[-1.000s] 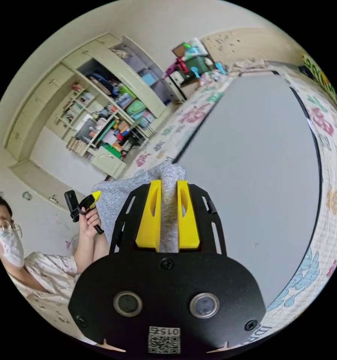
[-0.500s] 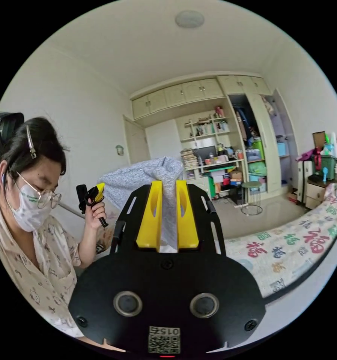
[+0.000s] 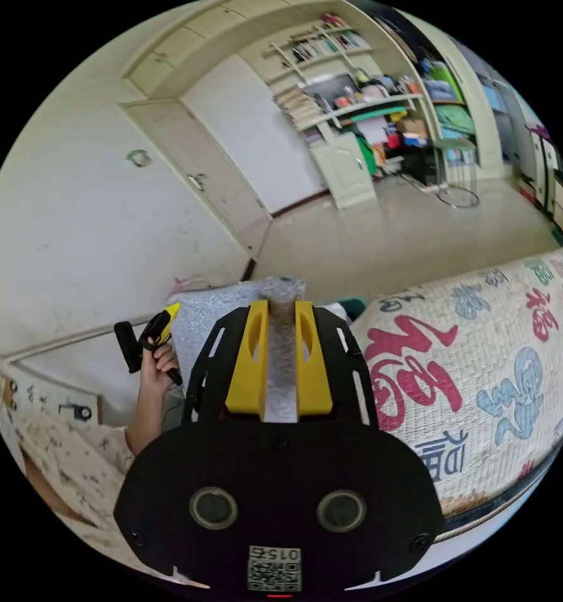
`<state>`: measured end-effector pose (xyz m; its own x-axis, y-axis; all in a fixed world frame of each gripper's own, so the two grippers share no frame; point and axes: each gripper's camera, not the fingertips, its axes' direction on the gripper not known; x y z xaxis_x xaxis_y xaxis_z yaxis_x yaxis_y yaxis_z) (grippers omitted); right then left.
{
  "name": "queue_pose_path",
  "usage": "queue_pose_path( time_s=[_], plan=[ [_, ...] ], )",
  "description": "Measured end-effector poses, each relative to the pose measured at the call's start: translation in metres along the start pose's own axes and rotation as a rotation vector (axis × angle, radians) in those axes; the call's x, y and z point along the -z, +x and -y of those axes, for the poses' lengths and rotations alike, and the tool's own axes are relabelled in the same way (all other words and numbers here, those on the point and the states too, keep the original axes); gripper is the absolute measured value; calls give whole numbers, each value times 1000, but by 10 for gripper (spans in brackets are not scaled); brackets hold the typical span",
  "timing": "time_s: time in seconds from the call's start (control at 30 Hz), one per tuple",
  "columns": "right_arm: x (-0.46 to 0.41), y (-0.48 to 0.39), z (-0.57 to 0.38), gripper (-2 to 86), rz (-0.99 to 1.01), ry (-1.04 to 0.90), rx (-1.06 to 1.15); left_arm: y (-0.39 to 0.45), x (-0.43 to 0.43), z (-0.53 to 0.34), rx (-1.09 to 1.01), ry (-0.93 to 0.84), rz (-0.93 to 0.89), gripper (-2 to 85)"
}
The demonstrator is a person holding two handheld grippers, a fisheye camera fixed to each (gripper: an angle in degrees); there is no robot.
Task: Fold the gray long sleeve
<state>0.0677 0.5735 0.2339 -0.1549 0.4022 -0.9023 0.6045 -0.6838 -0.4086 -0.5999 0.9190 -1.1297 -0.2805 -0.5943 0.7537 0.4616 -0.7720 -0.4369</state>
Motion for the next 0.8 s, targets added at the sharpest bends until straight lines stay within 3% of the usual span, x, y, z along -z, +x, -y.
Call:
queue_pose_path(
  time_s=[0.07, 0.13, 0.4, 0.53, 0.6, 0.7, 0.8],
  plan=[
    [-16, 6, 10, 8, -116, 31, -99, -48, -35, -21, 114, -49, 183, 95],
    [-11, 5, 9, 0, -99, 64, -79, -64, -48, -41, 164, -99, 289, 96],
    [80, -7, -88, -5, -256, 253, -161, 85, -142, -122, -390, -188, 316, 83],
    [106, -35, -141, -5, -378, 320, -270, 120, -195, -139, -462, -167, 425, 71],
    [115, -69, -171, -5, -560, 346, -347, 119, -231, -156, -481, -252, 496, 66],
    [125, -123, -203, -5, -824, 465, -391, 137, -246, -159, -526, -253, 546, 63],
    [127, -162, -207, -5, -1067, 455, -425, 148, -256, -152, -536, -282, 558, 62]
  ],
)
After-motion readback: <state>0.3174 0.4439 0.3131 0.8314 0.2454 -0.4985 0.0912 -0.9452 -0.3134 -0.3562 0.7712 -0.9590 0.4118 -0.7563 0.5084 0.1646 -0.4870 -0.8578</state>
